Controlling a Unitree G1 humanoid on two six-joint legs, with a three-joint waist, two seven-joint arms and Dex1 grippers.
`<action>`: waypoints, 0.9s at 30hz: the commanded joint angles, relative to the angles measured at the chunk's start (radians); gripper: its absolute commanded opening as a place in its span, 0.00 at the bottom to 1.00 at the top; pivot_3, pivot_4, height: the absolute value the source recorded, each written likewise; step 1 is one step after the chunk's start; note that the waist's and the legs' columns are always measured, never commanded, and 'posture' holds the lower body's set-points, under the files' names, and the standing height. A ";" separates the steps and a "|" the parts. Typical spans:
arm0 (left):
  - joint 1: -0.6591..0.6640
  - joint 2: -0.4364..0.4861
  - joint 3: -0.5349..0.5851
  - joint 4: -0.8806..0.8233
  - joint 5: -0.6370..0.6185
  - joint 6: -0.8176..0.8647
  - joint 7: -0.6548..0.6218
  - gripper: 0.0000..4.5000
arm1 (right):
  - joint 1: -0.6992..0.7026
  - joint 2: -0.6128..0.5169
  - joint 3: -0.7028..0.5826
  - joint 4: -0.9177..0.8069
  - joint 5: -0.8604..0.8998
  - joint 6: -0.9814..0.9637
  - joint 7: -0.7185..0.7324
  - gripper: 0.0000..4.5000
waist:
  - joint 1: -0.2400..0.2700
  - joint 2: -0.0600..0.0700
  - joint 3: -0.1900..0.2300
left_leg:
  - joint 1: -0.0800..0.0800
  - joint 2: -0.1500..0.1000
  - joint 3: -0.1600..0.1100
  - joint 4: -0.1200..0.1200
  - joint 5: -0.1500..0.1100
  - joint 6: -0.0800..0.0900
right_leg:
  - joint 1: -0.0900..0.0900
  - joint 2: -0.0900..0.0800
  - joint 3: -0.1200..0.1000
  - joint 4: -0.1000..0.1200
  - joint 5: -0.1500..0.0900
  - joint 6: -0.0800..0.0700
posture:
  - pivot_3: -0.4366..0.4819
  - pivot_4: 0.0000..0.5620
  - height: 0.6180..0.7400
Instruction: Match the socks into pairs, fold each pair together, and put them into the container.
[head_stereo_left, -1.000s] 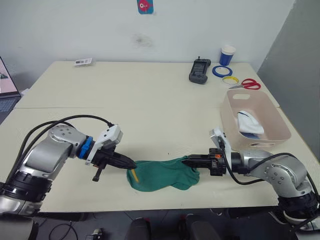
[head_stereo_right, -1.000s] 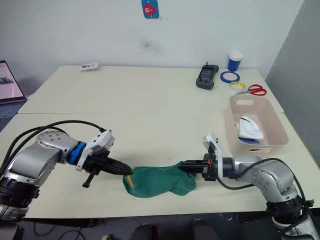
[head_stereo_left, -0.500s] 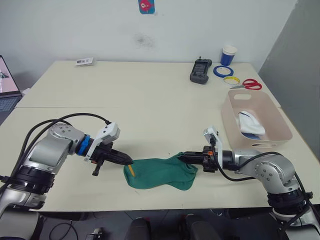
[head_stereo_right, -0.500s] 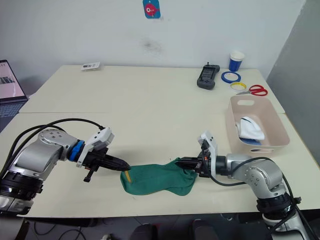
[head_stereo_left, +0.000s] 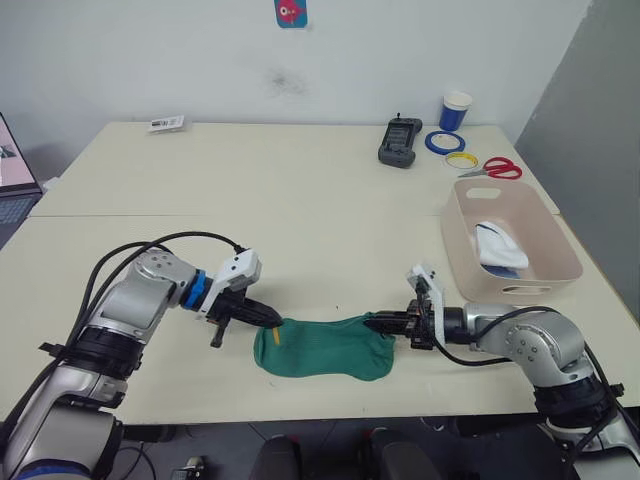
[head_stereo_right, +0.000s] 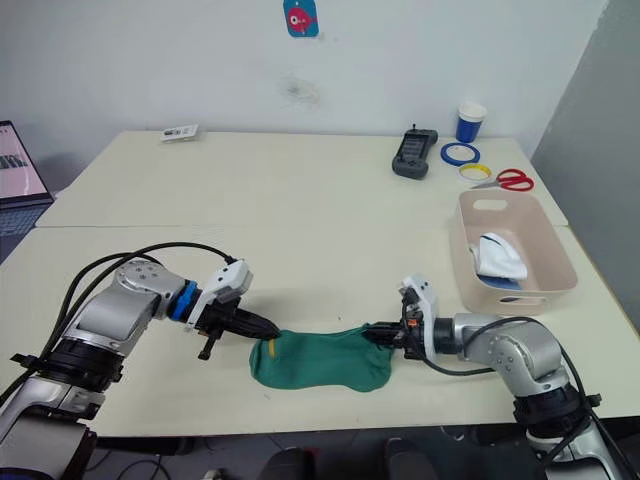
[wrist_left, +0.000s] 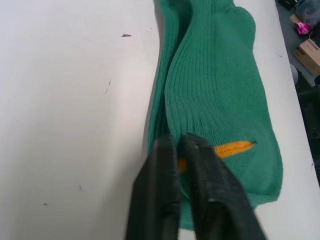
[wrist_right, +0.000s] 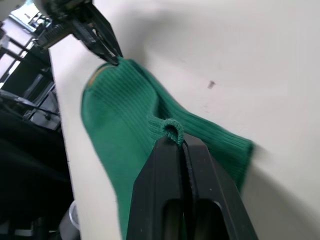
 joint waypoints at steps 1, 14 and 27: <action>-0.013 0.012 0.060 0.002 -0.012 0.002 0.035 0.36 | -0.017 -0.010 -0.056 -0.002 -0.008 -0.031 0.000 0.32 | 0.000 0.000 0.000 | 0.000 0.000 0.000 0.000 0.000 0.000 | 0.000 0.000 0.000 0.000 0.000 0.000 | 0.48 0.27 1.00; 0.380 0.123 0.375 -0.449 -0.325 0.430 0.197 0.49 | 0.166 -0.116 -0.177 -0.170 0.057 -0.010 0.029 0.47 | -0.001 0.000 0.000 | 0.000 0.001 -0.002 -0.001 0.000 0.000 | 0.000 -0.002 0.000 -0.001 0.000 0.000 | 0.48 0.27 1.00; 0.480 0.110 0.322 -0.438 -0.254 0.310 0.285 0.49 | 0.226 -0.098 -0.102 -0.224 0.004 -0.063 0.007 0.47 | 0.000 0.000 0.000 | 0.001 0.000 -0.002 -0.001 0.000 0.000 | 0.000 -0.004 0.001 -0.002 0.000 0.000 | 0.48 0.27 1.00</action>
